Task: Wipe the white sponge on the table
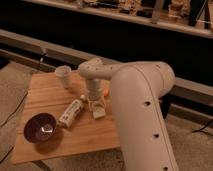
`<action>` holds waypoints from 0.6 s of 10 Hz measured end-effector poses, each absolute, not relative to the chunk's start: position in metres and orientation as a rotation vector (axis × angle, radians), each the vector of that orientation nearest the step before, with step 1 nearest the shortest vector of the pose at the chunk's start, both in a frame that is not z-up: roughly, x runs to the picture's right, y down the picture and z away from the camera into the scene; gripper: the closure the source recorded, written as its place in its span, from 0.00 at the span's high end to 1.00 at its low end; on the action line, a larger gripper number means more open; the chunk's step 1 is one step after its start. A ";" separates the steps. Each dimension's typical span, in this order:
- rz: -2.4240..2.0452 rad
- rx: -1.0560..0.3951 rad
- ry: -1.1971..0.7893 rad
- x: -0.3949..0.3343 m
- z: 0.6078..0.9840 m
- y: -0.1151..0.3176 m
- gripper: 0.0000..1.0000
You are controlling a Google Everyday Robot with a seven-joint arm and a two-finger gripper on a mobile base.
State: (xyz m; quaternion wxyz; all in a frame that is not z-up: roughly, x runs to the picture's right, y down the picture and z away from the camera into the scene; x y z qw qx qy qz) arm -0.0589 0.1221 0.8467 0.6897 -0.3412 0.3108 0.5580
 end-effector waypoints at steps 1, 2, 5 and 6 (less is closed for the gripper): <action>1.243 -0.774 0.685 -0.065 0.845 0.124 0.00; 1.238 -0.784 0.678 -0.070 0.843 0.127 0.00; 1.202 -0.827 0.659 -0.085 0.829 0.146 0.00; 1.181 -0.840 0.661 -0.086 0.822 0.155 0.00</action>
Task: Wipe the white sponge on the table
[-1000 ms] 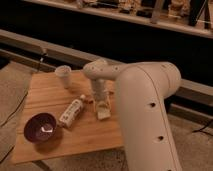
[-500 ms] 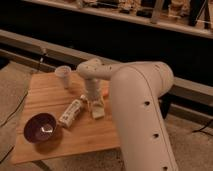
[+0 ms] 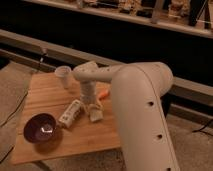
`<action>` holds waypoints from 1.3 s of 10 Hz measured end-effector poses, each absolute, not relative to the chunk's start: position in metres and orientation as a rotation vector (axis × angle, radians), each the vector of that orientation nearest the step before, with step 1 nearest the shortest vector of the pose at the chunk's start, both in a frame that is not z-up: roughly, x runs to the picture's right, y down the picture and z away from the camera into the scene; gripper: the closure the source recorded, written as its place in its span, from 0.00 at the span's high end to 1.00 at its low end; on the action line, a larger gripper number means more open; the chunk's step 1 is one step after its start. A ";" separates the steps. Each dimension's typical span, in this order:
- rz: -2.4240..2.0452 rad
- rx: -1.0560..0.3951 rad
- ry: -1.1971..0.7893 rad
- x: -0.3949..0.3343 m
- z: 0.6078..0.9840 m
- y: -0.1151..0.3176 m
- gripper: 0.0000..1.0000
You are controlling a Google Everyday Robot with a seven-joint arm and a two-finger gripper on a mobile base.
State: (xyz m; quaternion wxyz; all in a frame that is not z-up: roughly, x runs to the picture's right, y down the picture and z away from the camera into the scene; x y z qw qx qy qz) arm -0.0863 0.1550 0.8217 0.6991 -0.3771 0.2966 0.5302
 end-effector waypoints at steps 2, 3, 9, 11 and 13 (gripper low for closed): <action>1.149 -0.850 0.674 -0.085 0.813 0.166 0.00; 1.121 -0.855 0.692 -0.080 0.806 0.174 0.00; 1.076 -0.825 0.794 -0.034 0.794 0.188 0.00; 1.092 -0.794 0.832 -0.014 0.795 0.184 0.00; 1.132 -0.757 0.841 0.001 0.802 0.170 0.00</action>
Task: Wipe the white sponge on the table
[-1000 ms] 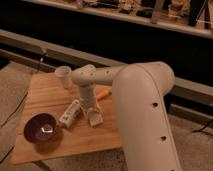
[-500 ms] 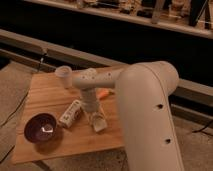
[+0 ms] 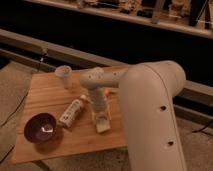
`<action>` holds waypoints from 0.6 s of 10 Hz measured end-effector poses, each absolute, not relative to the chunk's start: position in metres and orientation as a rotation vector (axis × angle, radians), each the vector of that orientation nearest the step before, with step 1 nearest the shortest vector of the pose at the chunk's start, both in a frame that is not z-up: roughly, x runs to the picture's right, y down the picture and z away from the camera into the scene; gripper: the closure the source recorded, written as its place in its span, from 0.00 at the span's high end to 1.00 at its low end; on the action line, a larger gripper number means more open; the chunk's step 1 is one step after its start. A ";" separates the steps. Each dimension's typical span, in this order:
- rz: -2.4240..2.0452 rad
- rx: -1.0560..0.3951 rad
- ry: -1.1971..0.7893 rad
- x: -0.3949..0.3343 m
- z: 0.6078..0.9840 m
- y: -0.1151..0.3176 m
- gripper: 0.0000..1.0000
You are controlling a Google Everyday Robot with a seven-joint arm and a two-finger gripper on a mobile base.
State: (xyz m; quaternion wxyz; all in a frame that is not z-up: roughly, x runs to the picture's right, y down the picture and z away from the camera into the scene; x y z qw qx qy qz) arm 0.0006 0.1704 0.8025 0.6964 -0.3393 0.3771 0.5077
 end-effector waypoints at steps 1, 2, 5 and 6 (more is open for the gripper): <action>1.144 -0.744 0.844 0.004 0.805 0.165 0.00; 1.159 -0.731 0.844 0.006 0.808 0.157 0.00; 1.186 -0.698 0.837 0.002 0.819 0.136 0.00; 1.191 -0.697 0.830 -0.005 0.823 0.133 0.00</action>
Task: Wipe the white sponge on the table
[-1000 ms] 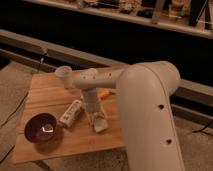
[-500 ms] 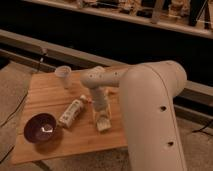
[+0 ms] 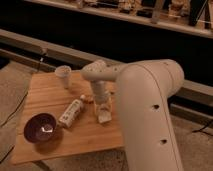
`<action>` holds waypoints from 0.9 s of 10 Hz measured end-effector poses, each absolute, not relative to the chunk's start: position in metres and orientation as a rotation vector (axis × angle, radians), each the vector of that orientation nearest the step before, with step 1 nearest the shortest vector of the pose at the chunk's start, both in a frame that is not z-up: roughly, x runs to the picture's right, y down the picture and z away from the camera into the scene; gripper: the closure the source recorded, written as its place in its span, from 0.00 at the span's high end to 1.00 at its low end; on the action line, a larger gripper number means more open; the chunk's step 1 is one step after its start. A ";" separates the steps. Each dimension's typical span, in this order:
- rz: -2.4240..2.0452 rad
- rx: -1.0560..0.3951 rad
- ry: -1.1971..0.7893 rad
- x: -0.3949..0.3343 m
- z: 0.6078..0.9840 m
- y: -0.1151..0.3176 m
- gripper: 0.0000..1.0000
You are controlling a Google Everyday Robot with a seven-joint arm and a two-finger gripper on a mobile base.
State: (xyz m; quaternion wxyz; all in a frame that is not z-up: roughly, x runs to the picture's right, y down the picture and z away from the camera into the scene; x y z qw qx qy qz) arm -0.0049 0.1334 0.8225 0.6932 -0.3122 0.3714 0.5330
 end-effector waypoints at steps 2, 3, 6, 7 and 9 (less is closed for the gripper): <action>1.200 -0.702 0.813 -0.014 0.827 0.132 0.00; 1.204 -0.704 0.805 -0.018 0.828 0.130 0.01; 1.201 -0.705 0.785 -0.025 0.825 0.122 0.31; 1.200 -0.706 0.782 -0.025 0.823 0.121 0.36; 1.192 -0.709 0.777 -0.026 0.819 0.119 0.54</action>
